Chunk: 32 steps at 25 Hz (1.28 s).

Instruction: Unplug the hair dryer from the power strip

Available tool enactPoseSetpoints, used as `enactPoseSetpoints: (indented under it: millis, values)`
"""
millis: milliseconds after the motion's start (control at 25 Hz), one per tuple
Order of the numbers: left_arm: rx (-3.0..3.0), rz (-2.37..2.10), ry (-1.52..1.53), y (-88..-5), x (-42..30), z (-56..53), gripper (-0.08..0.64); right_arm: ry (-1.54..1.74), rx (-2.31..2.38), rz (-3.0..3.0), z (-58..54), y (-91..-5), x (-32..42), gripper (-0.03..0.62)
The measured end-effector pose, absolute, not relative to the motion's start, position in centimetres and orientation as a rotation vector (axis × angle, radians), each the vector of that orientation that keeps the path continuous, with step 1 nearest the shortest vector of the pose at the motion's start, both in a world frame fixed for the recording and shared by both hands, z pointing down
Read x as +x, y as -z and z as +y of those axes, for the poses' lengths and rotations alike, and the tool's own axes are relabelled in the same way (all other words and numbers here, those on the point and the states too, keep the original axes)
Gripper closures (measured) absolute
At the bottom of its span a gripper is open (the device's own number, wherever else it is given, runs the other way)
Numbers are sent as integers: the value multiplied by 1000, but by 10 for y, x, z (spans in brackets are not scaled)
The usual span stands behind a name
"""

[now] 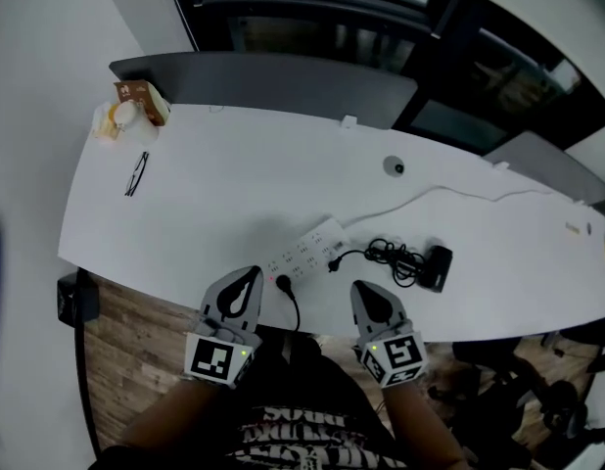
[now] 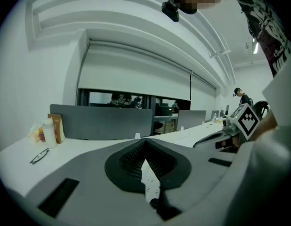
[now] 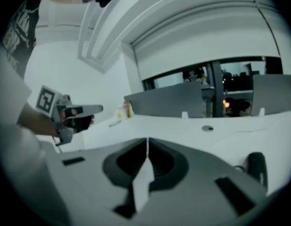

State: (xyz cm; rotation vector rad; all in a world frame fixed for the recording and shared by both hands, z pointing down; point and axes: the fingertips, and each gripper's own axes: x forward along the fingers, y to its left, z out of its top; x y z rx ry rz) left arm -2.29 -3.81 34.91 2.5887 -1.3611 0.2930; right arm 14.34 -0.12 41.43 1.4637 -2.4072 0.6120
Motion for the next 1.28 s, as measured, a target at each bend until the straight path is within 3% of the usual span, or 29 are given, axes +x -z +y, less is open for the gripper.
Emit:
enactPoseSetpoints:
  millis: [200, 240, 320, 360, 760, 920, 1280]
  values:
    - [2615, -1139, -393, -415, 6, -53, 535, -787, 1425, -2312, -13, -468, 141, 557]
    - [2622, -1101, -417, -427, 10, -55, 535, -838, 1408, -2295, -16, -480, 140, 538]
    - [2618, -1028, -463, -446, 19, -59, 535, -936, 1382, -2260, -20, -503, 139, 439]
    - [2610, -995, -479, -454, 24, -60, 535, -974, 1380, -2243, -23, -513, 140, 437]
    - [2528, -794, -645, -528, 53, -64, 535, -1317, 1465, -2248, -60, -554, 149, 437]
    - [2536, -763, -685, -539, 57, -62, 534, -1389, 1475, -2194, -63, -561, 150, 520]
    - [2666, -651, -905, -554, 71, -46, 535, -1757, 1562, -2481, -83, -512, 160, 528]
